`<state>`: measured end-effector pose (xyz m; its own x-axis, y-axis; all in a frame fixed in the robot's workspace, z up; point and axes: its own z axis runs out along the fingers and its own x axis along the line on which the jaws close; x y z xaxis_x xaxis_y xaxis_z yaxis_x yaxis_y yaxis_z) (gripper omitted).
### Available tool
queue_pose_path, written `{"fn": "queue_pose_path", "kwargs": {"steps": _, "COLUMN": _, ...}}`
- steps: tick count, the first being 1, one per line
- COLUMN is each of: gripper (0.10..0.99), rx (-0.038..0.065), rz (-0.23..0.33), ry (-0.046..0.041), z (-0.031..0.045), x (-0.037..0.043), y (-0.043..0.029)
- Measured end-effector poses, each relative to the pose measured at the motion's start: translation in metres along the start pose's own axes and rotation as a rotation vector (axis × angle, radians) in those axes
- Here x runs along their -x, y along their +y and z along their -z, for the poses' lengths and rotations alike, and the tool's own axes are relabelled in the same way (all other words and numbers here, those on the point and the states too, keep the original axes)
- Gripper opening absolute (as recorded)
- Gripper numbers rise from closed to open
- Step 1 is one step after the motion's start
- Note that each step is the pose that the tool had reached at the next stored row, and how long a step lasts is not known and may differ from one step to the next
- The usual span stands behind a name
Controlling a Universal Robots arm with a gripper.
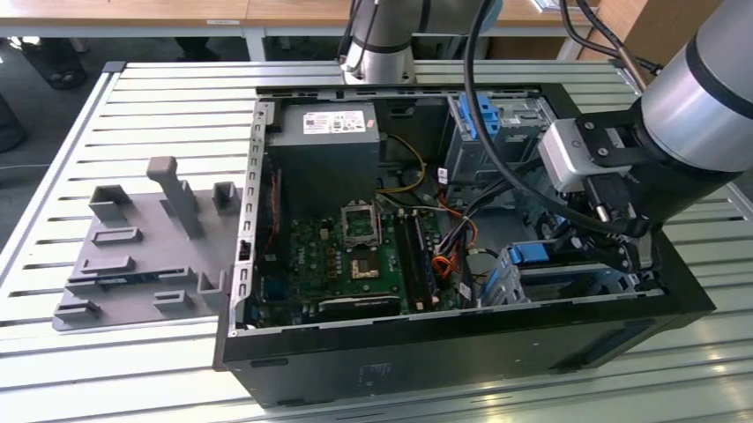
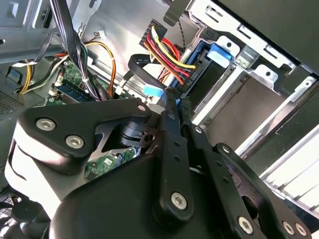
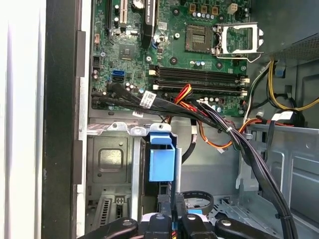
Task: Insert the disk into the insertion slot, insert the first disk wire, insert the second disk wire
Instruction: 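Insert the second disk wire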
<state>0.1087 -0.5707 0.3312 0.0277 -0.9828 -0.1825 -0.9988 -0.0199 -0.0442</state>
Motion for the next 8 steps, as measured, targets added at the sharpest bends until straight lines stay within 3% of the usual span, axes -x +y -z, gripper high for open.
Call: {"fn": "queue_pose_path", "kwargs": {"steps": 8, "gripper": 0.149, "rx": -0.002, "rz": -0.009, "ry": 0.0006, "z": -0.0003, "x": -0.001, "y": 0.0}}
